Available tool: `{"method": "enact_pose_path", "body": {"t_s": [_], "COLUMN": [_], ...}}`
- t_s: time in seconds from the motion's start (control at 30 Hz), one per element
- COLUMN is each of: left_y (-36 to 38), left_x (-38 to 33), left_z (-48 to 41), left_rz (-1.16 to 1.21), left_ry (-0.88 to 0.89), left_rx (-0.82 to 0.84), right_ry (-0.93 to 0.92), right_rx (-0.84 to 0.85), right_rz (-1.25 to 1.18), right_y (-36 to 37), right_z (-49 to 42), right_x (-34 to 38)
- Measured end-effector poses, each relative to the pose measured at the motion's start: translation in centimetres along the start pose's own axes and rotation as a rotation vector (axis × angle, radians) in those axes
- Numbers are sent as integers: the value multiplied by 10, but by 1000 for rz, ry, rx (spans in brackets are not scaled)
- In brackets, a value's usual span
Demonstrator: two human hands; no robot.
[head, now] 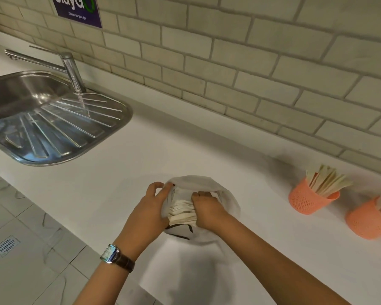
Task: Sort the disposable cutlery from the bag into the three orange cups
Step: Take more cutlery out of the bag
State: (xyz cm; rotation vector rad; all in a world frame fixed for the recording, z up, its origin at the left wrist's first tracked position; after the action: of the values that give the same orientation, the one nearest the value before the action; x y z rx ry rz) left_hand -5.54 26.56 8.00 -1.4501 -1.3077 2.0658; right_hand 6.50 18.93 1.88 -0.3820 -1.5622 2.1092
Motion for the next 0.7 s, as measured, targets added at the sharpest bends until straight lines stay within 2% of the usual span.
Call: {"method": "enact_pose_path", "body": {"t_s": [0.17,0.3,0.43,0.53,0.7], "left_y": [-4,-15,-21,-24,-21], "left_x": [-2,1,8,28,43], "left_z": [0,2,7,6,0], "left_rz": [-10,6,201,432,381], "left_ry": [11,32,64,3,-97], "left_rx": [-34,-119,-223,-279,-247], "right_ry": [9,26,84,183,172], "right_rx": [-5,-2,-26,41,150], "right_rz": [11,-102,-275,-333,-359], "right_y": [2,0,-6,-4,-2], "right_z": [0,2,6,11,19], "right_x": [-2,-6,-15,-26,-30]}}
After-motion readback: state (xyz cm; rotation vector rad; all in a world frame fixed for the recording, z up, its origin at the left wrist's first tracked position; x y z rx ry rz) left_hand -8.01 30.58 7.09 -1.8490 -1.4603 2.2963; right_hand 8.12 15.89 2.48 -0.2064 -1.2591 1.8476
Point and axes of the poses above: each hand's wrist, its own z-axis away from the middle knuckle, its own y-axis out of the palm, x = y × z, the point moved 8 cm from there along -z, towards the middle knuckle, and after that the axes turned 3 degrees about z, right-handed, at the moved point
